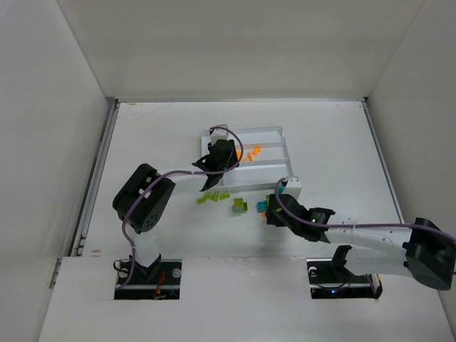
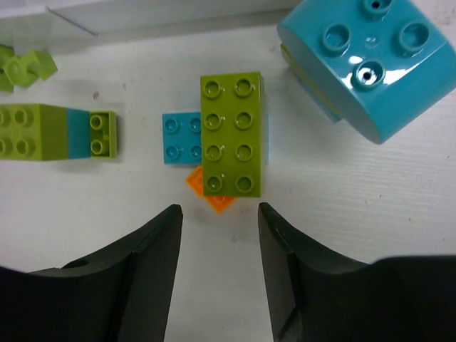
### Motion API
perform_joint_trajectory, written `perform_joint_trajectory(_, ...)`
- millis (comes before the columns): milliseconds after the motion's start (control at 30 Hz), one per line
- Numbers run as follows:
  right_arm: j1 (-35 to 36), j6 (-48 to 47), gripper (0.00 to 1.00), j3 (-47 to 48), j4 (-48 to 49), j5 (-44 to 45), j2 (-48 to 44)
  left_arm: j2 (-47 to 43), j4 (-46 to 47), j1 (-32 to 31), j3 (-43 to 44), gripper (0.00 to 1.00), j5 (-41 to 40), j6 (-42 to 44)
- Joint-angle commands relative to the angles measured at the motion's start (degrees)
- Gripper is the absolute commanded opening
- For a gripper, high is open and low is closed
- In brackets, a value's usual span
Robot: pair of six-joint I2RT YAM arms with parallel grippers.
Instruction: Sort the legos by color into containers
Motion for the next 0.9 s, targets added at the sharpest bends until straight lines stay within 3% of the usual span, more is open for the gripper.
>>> perform_joint_trajectory(0,1.30,1.56,0.52,1.37,-2.83,-0.47,-0.18,-5.65,1.90,-0.65,-1.22,0.41,-0.06,0.98)
perform_joint_trajectory(500,-1.86,-4.41,0.66,4.01,3.58,-3.81,10.10,-22.69,0.93,-9.00,-15.28,0.41,-1.03,0.02)
perform_joint_trajectory(867,-3.09,-6.79,0.60,6.21,5.08,-6.36,13.00,-29.56,-1.88,-10.76,-20.04,0.41,-2.17,-1.30)
